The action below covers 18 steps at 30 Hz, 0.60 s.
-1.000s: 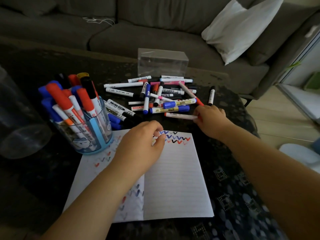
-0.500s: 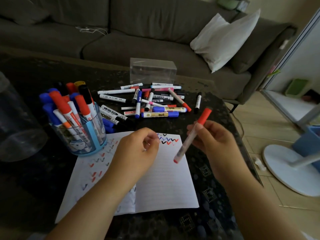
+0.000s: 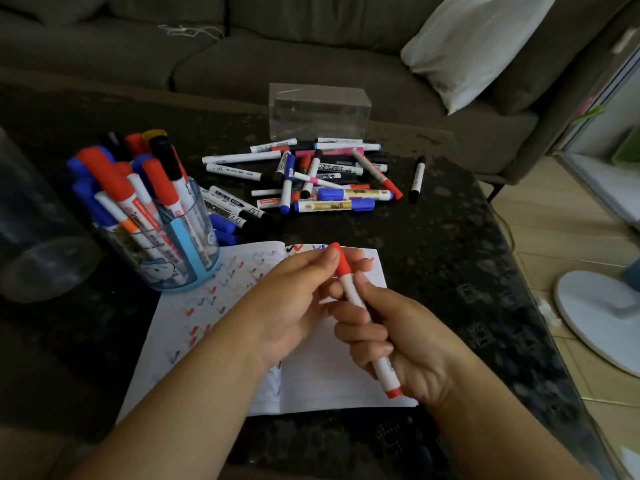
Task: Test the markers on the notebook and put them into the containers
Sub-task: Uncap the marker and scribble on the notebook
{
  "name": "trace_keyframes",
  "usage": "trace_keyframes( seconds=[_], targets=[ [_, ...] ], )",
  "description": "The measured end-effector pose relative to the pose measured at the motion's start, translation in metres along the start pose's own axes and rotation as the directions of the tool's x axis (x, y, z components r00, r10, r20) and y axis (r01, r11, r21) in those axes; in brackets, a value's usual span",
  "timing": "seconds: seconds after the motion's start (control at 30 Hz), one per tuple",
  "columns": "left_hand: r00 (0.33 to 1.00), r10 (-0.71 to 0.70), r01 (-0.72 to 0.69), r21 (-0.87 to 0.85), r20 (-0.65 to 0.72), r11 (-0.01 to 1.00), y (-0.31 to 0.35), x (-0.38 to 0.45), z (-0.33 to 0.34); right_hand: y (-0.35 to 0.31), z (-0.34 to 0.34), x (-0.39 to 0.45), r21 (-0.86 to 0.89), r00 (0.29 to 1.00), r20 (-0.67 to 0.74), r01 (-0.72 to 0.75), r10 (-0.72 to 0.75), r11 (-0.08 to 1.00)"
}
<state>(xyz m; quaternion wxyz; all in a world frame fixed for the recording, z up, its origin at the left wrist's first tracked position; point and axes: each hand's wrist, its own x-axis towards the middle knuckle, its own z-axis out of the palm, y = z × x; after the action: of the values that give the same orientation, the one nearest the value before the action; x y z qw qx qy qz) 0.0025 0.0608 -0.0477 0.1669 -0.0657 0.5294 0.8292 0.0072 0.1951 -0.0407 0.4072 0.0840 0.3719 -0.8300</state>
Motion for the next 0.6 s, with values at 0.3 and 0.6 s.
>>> trace_keyframes(
  seconds=[0.3, 0.6],
  targets=[
    [0.986, 0.059, -0.056, 0.022, -0.153, 0.998, -0.004, 0.000, 0.005, 0.009, 0.007, 0.000, -0.619, 0.931, -0.173, 0.152, -0.322, 0.771],
    [0.907, 0.057, -0.049, 0.031, -0.417, 0.998, -0.019, 0.001, 0.017, 0.019, -0.002, 0.008, -0.977, 0.712, 0.097, -0.065, -0.695, -0.203]
  ],
)
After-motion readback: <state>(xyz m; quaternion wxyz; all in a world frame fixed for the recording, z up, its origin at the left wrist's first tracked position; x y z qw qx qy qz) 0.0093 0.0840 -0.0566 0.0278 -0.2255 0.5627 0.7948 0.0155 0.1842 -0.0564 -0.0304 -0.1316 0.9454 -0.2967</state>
